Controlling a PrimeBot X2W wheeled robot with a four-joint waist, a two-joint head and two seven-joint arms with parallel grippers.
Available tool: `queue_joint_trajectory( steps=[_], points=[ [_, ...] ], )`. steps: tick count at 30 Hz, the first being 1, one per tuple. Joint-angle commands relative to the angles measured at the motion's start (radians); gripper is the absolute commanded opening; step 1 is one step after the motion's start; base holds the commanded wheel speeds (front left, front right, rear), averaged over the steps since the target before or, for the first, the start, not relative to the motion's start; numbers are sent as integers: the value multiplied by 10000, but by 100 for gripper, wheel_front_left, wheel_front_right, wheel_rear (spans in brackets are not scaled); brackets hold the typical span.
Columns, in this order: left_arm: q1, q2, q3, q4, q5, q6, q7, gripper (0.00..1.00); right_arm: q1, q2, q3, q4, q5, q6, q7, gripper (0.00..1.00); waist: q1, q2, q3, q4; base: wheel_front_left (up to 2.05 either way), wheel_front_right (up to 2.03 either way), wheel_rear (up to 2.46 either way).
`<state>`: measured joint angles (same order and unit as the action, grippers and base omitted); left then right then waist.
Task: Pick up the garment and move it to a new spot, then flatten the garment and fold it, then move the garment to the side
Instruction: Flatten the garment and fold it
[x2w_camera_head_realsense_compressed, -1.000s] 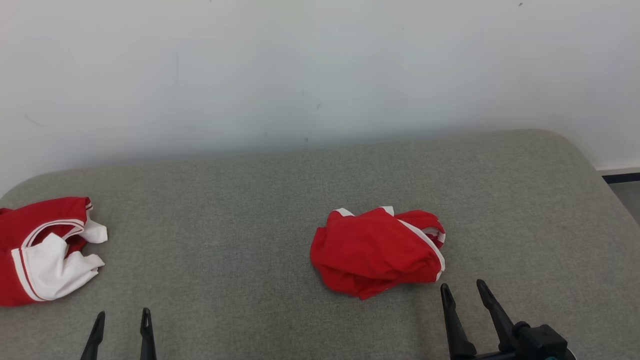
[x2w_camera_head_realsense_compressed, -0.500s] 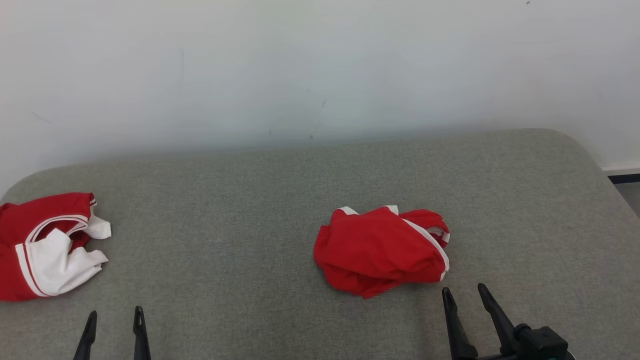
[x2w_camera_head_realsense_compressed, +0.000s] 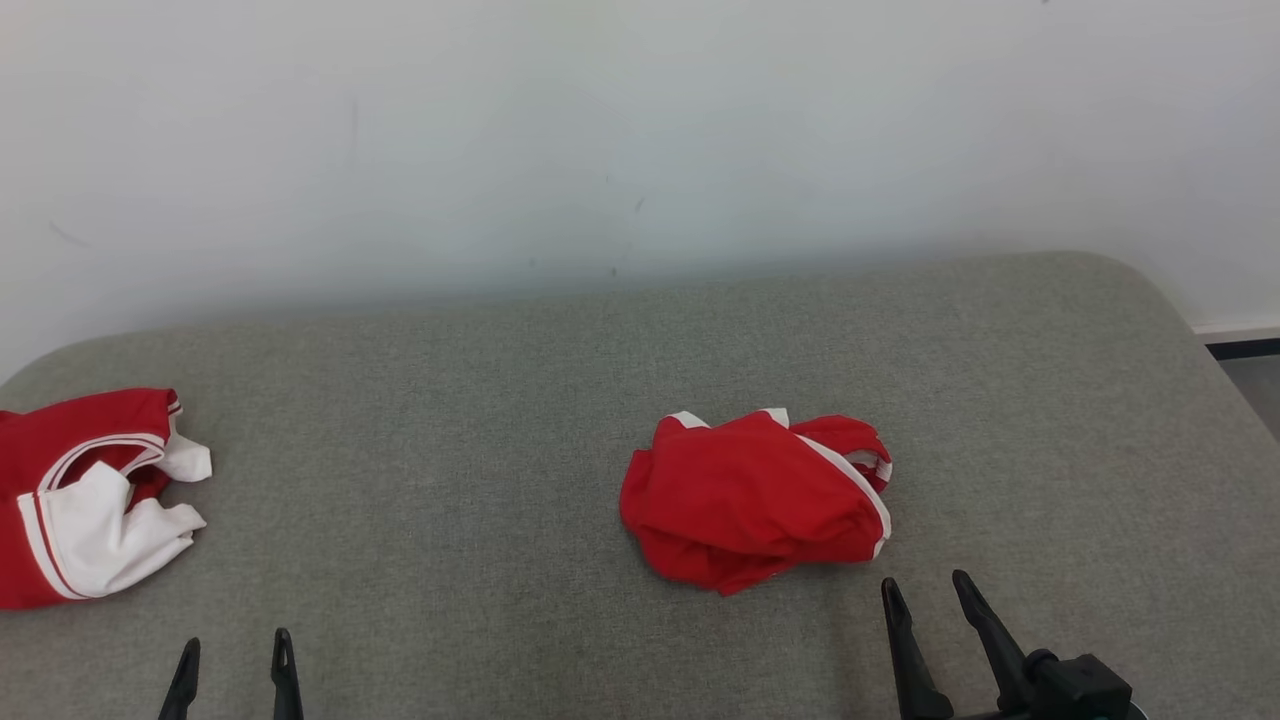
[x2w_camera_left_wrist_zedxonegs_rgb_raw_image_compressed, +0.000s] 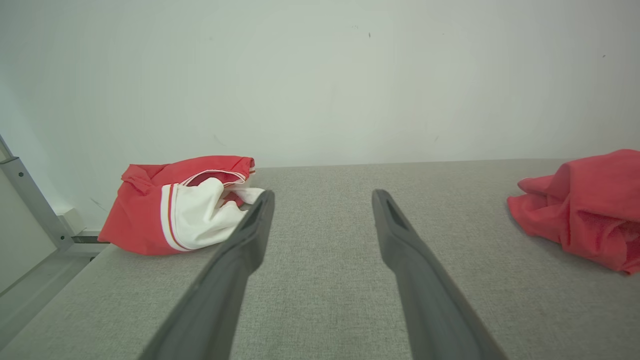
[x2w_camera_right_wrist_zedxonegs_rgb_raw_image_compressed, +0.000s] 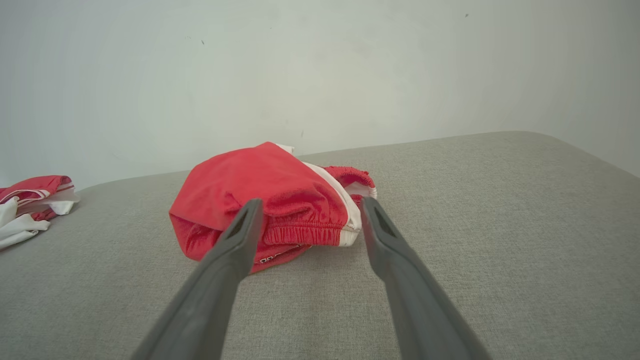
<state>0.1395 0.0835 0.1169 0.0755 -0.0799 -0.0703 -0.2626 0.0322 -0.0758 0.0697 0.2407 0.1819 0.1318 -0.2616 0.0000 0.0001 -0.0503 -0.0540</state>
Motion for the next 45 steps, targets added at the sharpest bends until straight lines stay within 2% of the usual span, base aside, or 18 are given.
queue_joint_trajectory(
  steps=[1,16,45],
  points=[
    [-6,-41,45,15,94,-10,-34,100,56,-34,29,22,27,-22,-49,100,0,-1,-1,-26,0,0,0],
    [-40,-77,28,58,307,-238,-34,100,102,-22,-33,72,-57,-22,-49,100,0,-1,3,-130,0,0,0],
    [-10,101,-44,369,352,-320,-34,100,121,-8,-64,129,-67,-22,-49,100,0,-1,13,-77,0,0,0]
  ],
)
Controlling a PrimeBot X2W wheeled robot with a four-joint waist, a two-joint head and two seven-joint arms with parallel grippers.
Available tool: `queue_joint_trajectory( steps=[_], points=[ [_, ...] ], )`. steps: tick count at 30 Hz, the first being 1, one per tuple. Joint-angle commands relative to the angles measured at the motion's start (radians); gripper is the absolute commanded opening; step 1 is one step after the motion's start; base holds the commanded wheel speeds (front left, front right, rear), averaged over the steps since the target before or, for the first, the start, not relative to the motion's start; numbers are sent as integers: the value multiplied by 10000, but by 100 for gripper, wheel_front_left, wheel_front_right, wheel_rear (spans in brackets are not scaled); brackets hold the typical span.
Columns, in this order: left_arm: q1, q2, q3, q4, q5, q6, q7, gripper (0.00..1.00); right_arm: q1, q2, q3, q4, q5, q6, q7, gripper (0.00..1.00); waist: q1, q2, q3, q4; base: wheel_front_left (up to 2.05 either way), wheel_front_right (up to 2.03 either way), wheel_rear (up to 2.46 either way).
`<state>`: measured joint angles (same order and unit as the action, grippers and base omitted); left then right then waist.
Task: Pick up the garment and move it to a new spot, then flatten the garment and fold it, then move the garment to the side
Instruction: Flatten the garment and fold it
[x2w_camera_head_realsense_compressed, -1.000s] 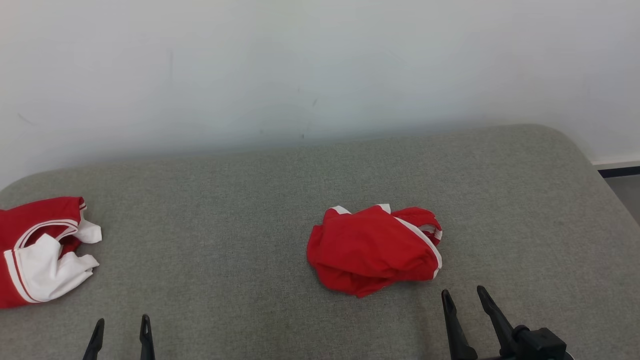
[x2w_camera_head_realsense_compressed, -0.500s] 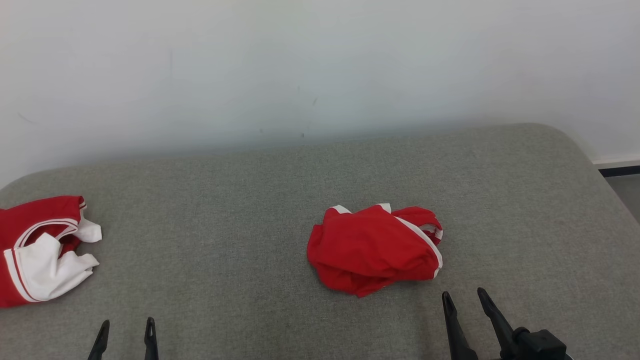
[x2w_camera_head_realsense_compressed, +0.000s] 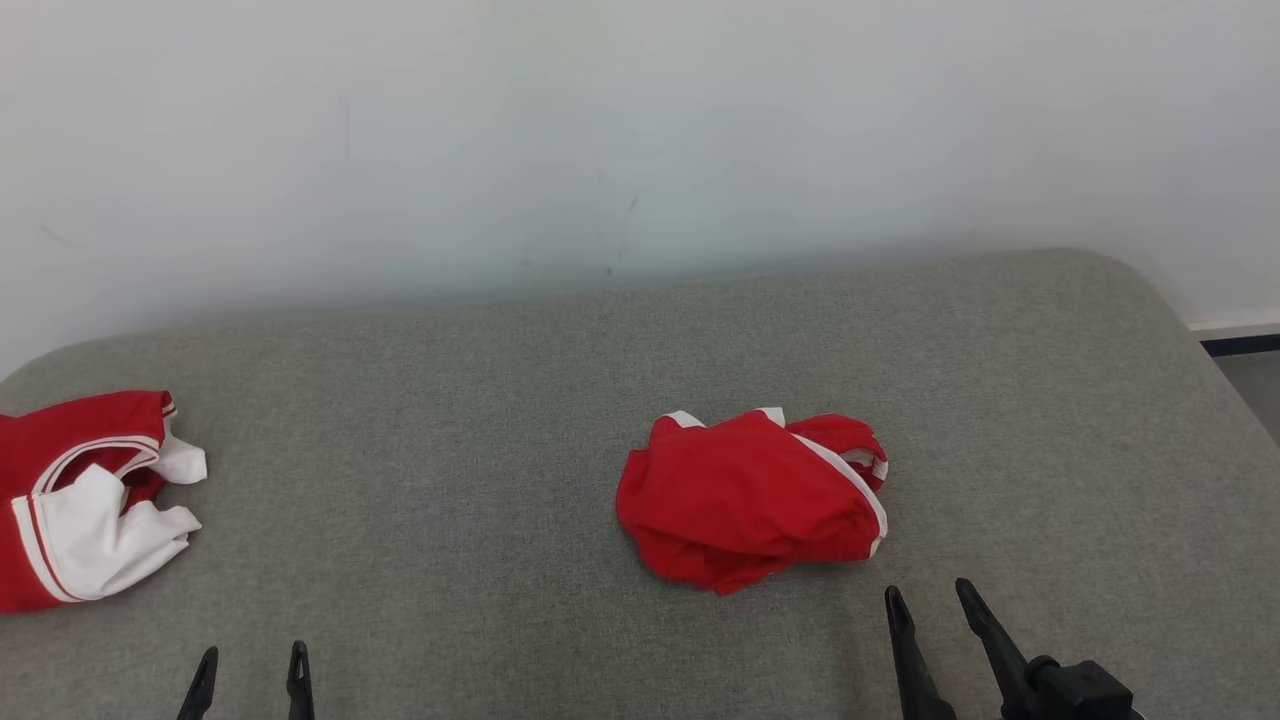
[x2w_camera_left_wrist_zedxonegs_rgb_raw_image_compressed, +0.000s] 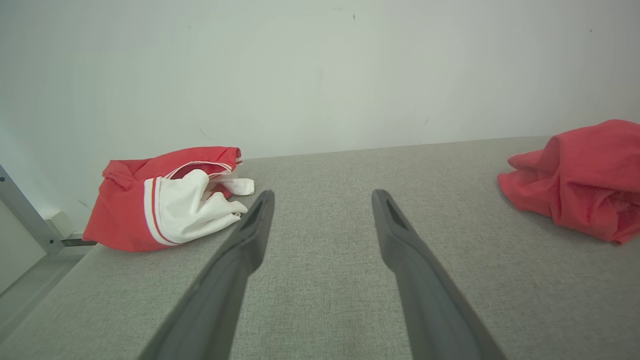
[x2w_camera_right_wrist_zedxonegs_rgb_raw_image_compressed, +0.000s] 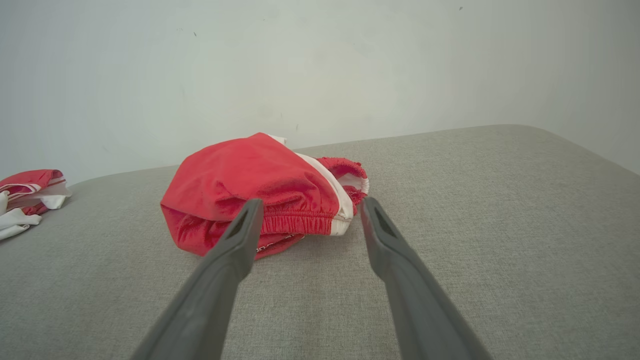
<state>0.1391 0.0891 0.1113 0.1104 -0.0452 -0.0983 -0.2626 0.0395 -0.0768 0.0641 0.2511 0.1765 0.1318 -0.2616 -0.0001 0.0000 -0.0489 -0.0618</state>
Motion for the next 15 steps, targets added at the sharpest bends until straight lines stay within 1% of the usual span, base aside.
queue_joint_trajectory(
  steps=[1,15],
  points=[
    [-4,55,11,23,6,-40,-34,100,50,3,-14,27,-20,-22,-49,100,1,0,-1,0,0,0,0],
    [-96,34,73,70,-101,19,-34,100,-121,-22,-62,99,-6,-22,-49,100,1,0,40,35,0,0,0]
  ],
)
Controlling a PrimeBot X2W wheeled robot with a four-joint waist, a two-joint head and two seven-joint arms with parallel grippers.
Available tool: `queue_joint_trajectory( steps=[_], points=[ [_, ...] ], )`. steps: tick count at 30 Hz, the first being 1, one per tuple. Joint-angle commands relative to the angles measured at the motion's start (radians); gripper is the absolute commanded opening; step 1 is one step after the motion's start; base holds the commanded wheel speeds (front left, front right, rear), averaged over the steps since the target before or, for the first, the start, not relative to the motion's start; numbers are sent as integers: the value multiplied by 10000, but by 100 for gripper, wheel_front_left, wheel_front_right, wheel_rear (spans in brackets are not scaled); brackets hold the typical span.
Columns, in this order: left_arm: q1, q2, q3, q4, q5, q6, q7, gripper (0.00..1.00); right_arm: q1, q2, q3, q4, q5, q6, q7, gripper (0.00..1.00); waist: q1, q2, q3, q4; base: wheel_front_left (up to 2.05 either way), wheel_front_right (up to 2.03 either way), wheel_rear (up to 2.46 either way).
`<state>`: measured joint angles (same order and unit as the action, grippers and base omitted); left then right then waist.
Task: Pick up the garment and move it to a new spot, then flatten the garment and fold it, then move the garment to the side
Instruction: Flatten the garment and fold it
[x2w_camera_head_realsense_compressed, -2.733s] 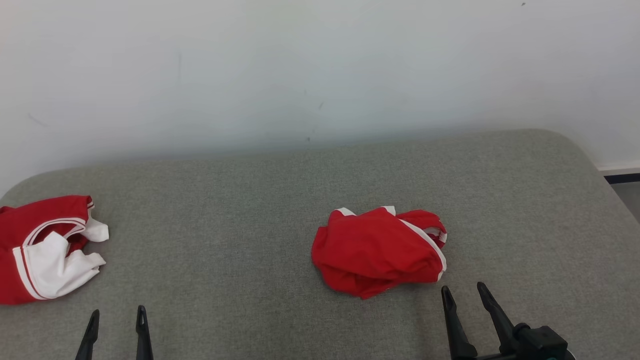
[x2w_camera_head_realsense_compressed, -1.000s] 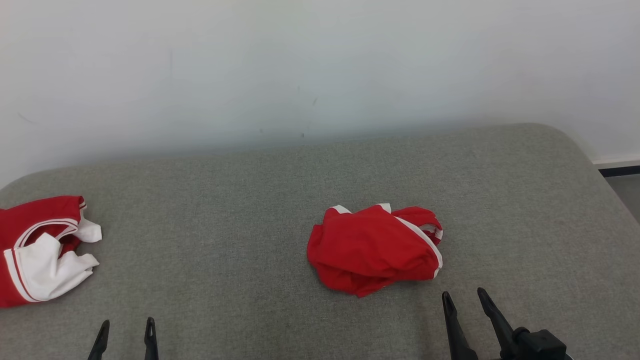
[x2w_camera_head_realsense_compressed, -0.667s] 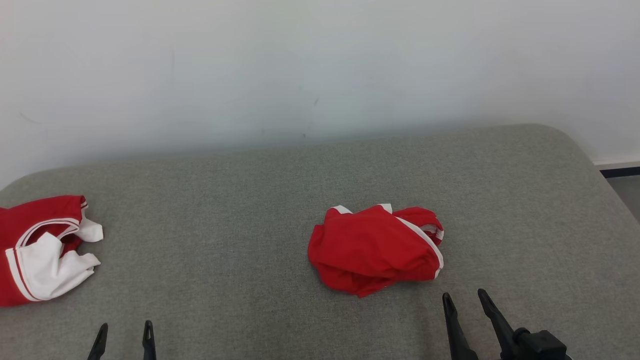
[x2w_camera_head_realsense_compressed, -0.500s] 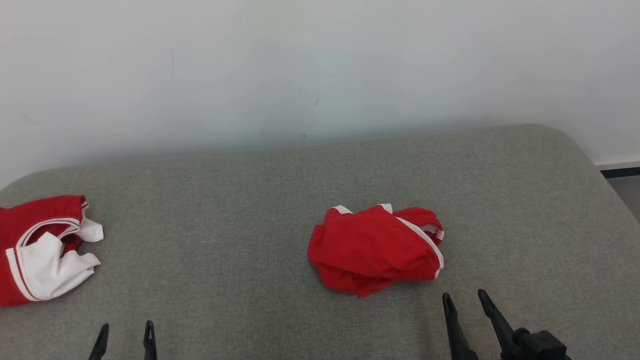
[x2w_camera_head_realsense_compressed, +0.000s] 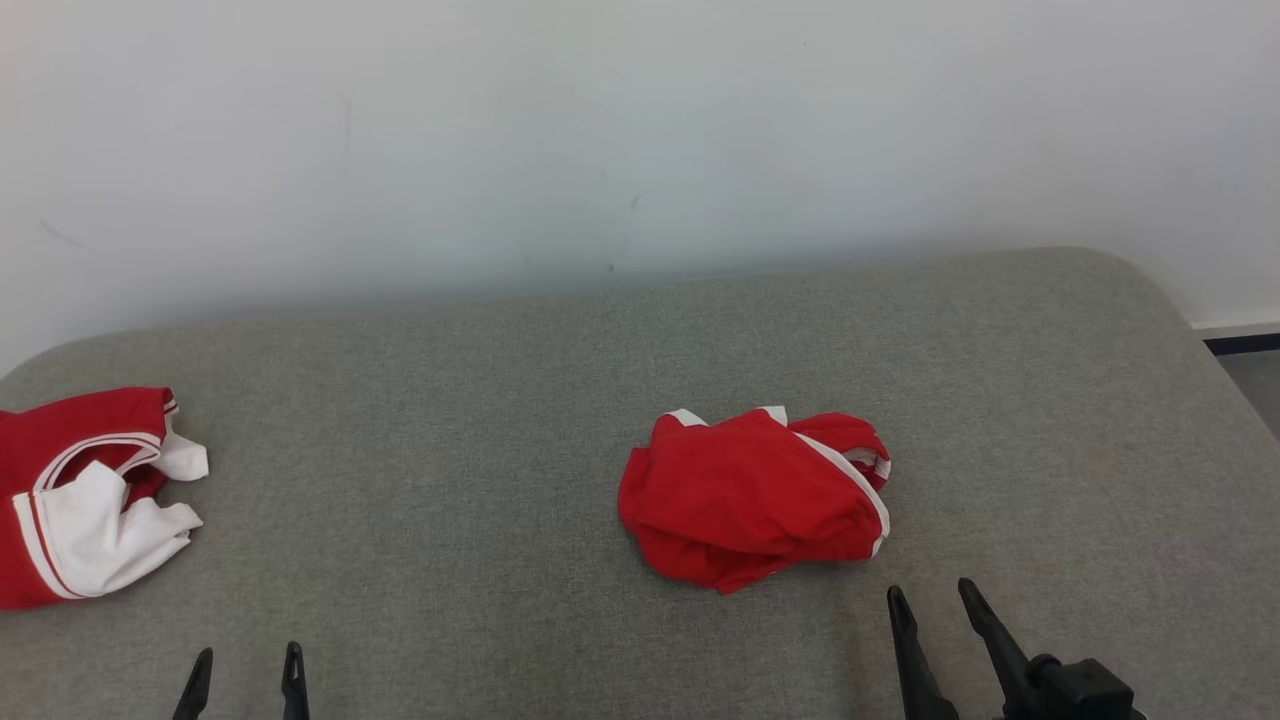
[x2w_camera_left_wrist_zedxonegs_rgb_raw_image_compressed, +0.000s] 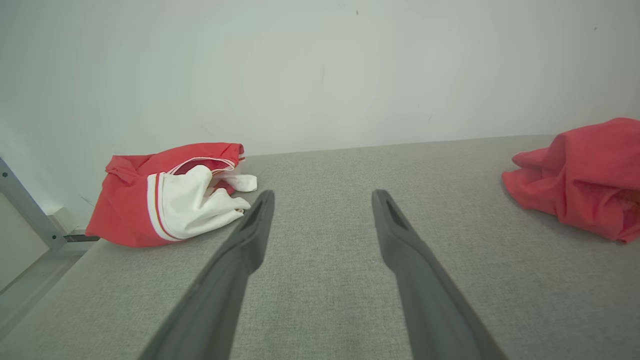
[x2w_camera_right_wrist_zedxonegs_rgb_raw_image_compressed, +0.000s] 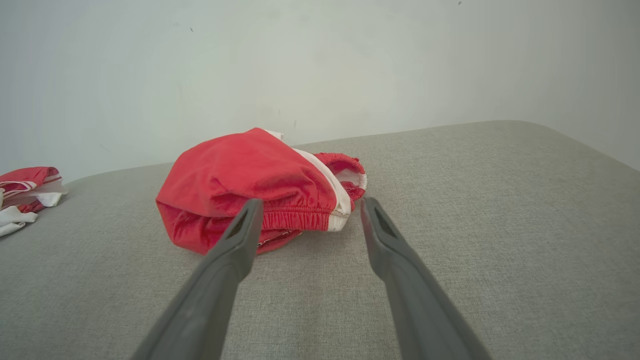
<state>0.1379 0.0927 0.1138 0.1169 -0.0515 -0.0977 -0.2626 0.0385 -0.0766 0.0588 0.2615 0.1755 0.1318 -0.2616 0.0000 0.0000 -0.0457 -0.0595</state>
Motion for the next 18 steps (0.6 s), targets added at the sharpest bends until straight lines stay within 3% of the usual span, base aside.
queue_joint_trajectory(
  steps=[1,10,18],
  points=[
    [-97,-10,58,-3,-46,33,-34,100,-180,-73,-2,-8,2,-22,-49,100,0,0,14,18,0,0,0],
    [-202,-71,30,-64,-22,133,-34,100,-1219,-713,123,195,128,-23,-49,100,0,0,146,99,0,0,0],
    [-428,-182,-232,55,37,172,-34,100,-2720,-1480,562,1715,772,-23,-29,100,0,0,423,314,0,0,0]
  ],
)
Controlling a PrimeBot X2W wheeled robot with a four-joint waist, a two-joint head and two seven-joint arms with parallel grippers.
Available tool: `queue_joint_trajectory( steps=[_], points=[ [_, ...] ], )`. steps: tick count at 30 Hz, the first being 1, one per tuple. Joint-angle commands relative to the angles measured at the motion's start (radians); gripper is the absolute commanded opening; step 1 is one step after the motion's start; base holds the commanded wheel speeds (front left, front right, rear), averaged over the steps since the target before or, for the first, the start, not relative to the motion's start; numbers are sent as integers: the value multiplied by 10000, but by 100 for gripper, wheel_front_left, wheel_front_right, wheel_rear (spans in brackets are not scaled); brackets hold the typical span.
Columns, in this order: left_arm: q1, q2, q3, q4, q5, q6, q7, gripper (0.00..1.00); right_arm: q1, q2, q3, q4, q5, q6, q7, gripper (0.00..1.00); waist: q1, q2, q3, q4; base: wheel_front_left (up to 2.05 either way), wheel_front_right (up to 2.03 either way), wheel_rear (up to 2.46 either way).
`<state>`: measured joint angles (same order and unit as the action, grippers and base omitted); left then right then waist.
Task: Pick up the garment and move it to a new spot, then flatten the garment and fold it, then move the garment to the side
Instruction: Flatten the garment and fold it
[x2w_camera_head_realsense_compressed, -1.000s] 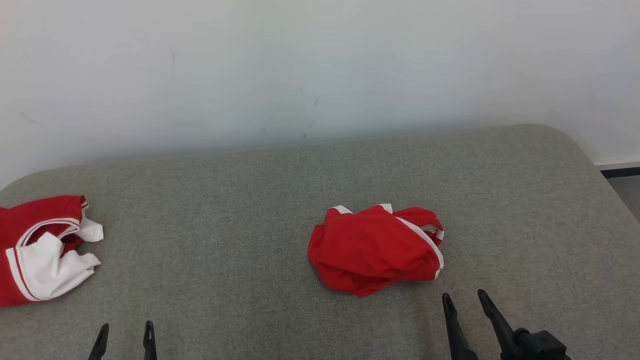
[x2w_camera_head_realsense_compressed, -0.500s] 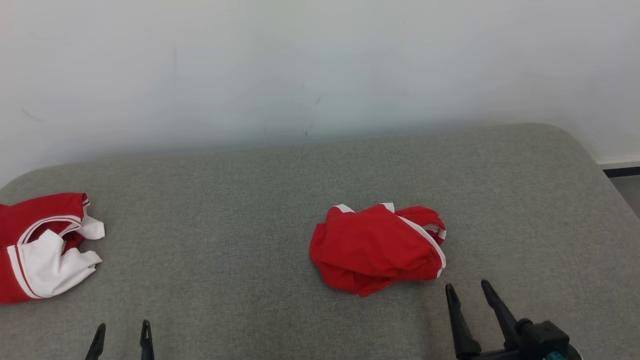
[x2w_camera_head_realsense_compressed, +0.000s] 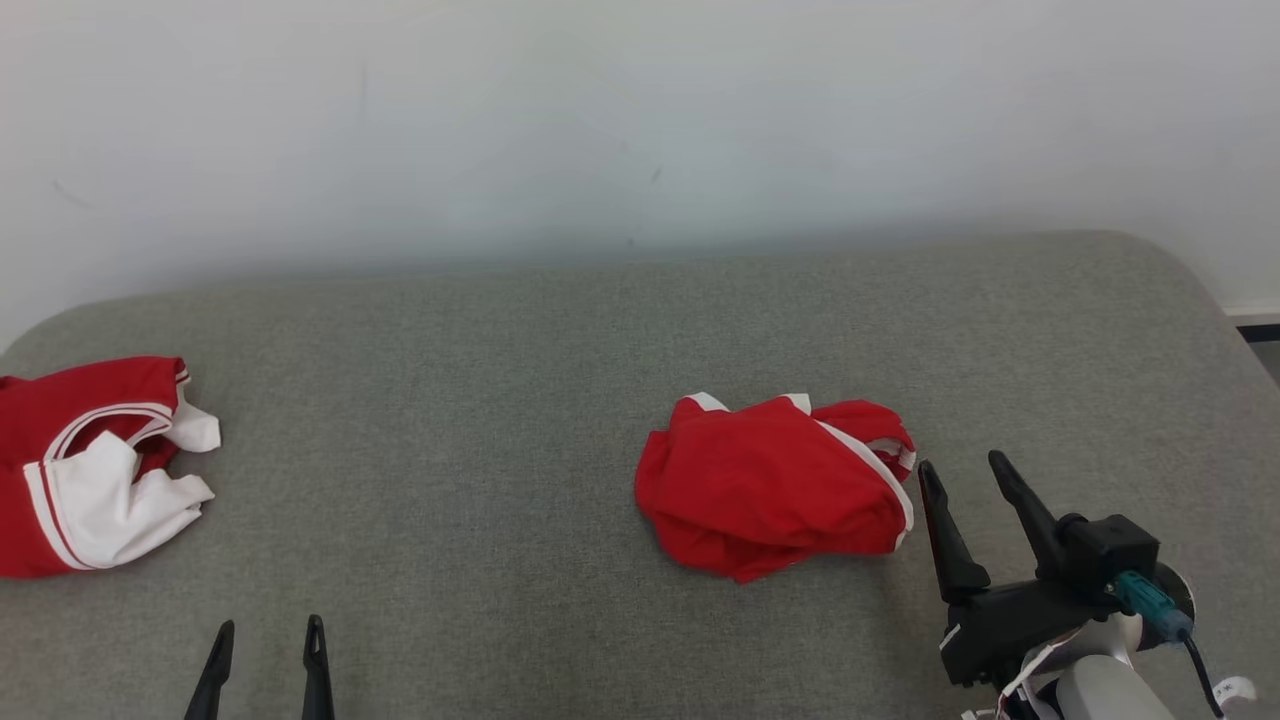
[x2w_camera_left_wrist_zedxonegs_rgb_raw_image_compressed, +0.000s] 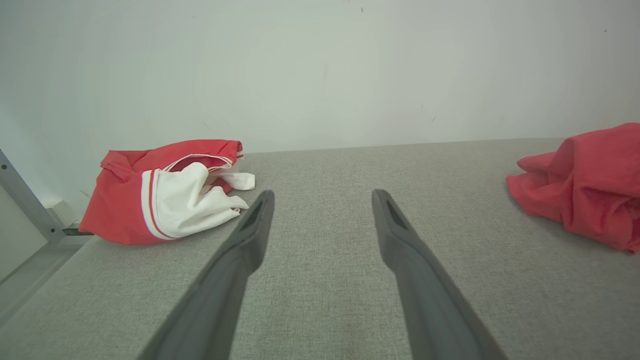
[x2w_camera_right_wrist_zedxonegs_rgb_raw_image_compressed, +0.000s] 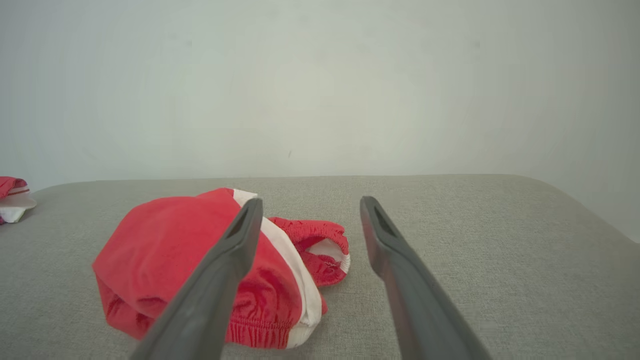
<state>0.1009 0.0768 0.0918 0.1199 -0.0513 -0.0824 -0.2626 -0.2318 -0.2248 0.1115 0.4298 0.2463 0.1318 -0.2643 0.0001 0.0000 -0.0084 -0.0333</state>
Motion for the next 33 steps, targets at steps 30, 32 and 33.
queue_joint_trajectory(
  steps=[30,32,33],
  points=[
    [-401,-97,-249,77,99,201,-34,100,-1468,-445,2418,2326,2914,-23,-1,0,-1,0,252,469,0,0,0],
    [-384,-113,-267,61,70,184,-34,100,-1429,-384,2654,1688,2871,-23,-2,0,-1,0,201,486,0,0,0],
    [-378,-118,-265,65,69,176,-34,100,-1421,-323,2787,1413,2870,-23,-1,0,-1,0,187,497,0,0,0]
  ],
)
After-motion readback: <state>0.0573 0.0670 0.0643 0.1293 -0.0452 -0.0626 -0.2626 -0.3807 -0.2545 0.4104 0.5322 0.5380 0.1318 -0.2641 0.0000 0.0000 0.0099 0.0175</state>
